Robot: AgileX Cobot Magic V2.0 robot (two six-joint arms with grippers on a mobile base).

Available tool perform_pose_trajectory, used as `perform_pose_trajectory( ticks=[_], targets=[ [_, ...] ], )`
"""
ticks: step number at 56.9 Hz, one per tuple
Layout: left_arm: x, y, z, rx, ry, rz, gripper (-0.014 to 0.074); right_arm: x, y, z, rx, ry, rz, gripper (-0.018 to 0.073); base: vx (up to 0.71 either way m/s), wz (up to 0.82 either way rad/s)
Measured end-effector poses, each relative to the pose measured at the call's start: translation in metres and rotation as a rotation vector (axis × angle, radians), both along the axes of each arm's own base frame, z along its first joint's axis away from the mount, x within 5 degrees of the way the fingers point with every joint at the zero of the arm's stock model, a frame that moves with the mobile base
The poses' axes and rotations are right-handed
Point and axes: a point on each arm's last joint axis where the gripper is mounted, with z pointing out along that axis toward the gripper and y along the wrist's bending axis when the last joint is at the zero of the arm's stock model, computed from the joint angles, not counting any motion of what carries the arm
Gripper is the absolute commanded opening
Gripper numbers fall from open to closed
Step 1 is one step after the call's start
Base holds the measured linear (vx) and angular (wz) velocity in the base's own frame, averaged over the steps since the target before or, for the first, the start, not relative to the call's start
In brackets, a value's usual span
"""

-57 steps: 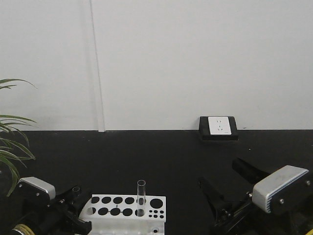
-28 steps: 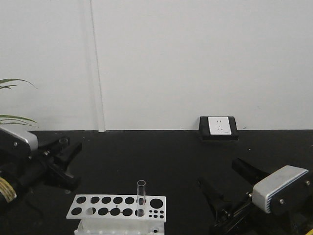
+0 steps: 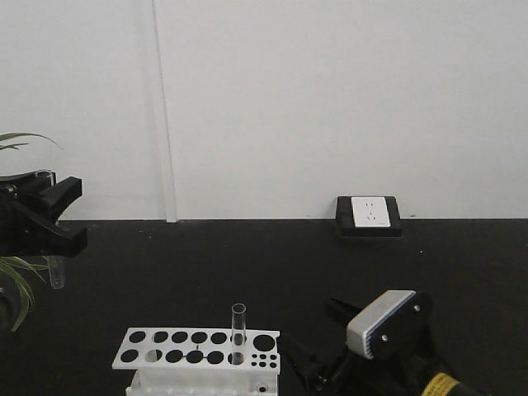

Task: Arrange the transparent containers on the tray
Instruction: 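Close both grippers on the test tubes and lift them from the rack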

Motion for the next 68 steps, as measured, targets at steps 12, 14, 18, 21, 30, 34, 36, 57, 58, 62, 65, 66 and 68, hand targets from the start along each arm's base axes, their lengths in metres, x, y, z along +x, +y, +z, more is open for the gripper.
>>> perform_pose_trajectory(
  ticks=[12,14,18,21,30,34,36,57,58,62,65,66,68],
  targets=[
    [-0.009,0.001,0.009,-0.031,-0.028,-0.002,-0.0006,0.024,0.022,-0.011,0.058,0.013,0.097,0.0551,0.0,0.0],
    [-0.01,0.001,0.008,-0.031,-0.031,-0.005,-0.0006,0.028,0.024,-0.013,0.066,0.017,0.107,0.0551,0.0,0.0],
    [-0.014,0.0,0.004,-0.036,-0.043,-0.022,-0.0006,0.033,0.029,-0.017,0.08,0.026,0.123,0.0551,0.0,0.0],
    [-0.016,-0.001,-0.001,-0.041,-0.051,-0.041,-0.0006,0.036,0.031,-0.02,0.091,0.03,0.132,0.0551,0.0,0.0],
    [-0.021,-0.004,-0.013,-0.059,-0.05,-0.073,-0.0006,0.044,0.039,-0.03,0.11,0.039,0.154,0.0551,0.0,0.0],
    [-0.021,-0.004,-0.016,-0.068,-0.041,-0.073,-0.0006,0.048,0.045,-0.036,0.112,0.047,0.167,0.0551,0.0,0.0],
    [-0.022,-0.004,-0.016,-0.07,-0.038,-0.073,-0.0006,0.049,0.049,-0.038,0.114,0.048,0.175,0.0551,0.0,0.0],
    [-0.022,-0.004,-0.016,-0.071,-0.039,-0.074,-0.0006,0.073,0.078,-0.059,0.111,0.055,0.213,0.0459,0.0,0.0],
    [-0.022,-0.004,-0.016,-0.071,-0.039,-0.074,-0.0006,0.074,0.078,-0.059,0.112,0.054,0.212,0.0443,0.0,0.0],
    [-0.022,-0.004,-0.016,-0.071,-0.038,-0.073,-0.0006,0.075,0.079,-0.059,0.114,0.052,0.211,0.0337,0.0,0.0],
    [-0.022,-0.004,-0.016,-0.071,-0.038,-0.073,-0.0006,0.075,0.079,-0.058,0.117,0.05,0.209,0.0232,0.0,0.0],
    [-0.022,-0.004,-0.016,-0.071,-0.038,-0.073,-0.0006,0.075,0.079,-0.058,0.118,0.05,0.209,0.0204,0.0,0.0],
    [-0.022,-0.004,-0.016,-0.071,-0.038,-0.073,-0.0006,0.076,0.079,-0.058,0.12,0.049,0.207,0.0134,0.0,0.0]
  ],
)
